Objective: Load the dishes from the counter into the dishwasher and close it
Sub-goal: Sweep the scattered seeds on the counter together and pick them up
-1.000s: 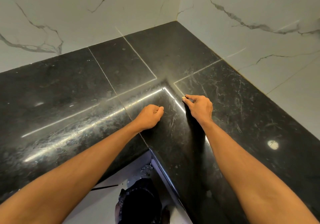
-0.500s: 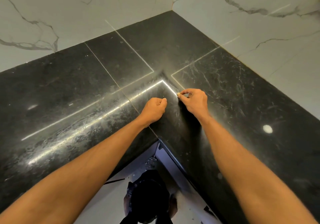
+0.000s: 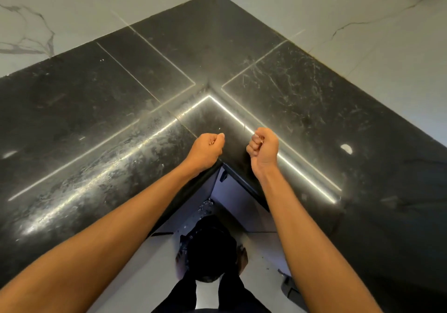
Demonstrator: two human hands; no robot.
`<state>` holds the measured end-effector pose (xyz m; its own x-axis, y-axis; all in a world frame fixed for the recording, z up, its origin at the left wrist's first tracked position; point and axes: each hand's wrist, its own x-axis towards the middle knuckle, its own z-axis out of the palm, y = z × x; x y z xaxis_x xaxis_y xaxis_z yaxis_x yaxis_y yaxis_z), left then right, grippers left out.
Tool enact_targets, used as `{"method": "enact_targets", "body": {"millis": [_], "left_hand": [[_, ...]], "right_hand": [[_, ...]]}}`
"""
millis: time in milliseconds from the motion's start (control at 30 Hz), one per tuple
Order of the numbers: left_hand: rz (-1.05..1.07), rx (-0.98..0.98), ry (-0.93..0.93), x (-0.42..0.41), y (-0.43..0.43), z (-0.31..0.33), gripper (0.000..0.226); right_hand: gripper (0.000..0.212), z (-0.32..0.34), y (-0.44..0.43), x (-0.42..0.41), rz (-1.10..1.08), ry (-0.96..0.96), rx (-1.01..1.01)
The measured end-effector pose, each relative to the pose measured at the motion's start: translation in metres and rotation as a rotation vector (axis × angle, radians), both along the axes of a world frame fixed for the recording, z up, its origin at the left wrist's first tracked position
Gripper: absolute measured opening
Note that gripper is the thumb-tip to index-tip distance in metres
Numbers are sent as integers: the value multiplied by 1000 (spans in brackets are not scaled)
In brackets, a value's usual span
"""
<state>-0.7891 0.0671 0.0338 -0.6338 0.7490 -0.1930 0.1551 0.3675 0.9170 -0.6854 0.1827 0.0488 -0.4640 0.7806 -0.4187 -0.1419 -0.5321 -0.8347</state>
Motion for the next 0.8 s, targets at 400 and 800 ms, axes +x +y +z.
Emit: {"method": "enact_targets", "body": {"millis": [400,800], "left_hand": [[12,-22,-104,103,-135,-58,49],[299,-466,-430,242,-222,-203,52]], "right_hand": [[43,-9,-125,93,305,90,-279],[37,-228,-230,233,430,-726,-384]]}}
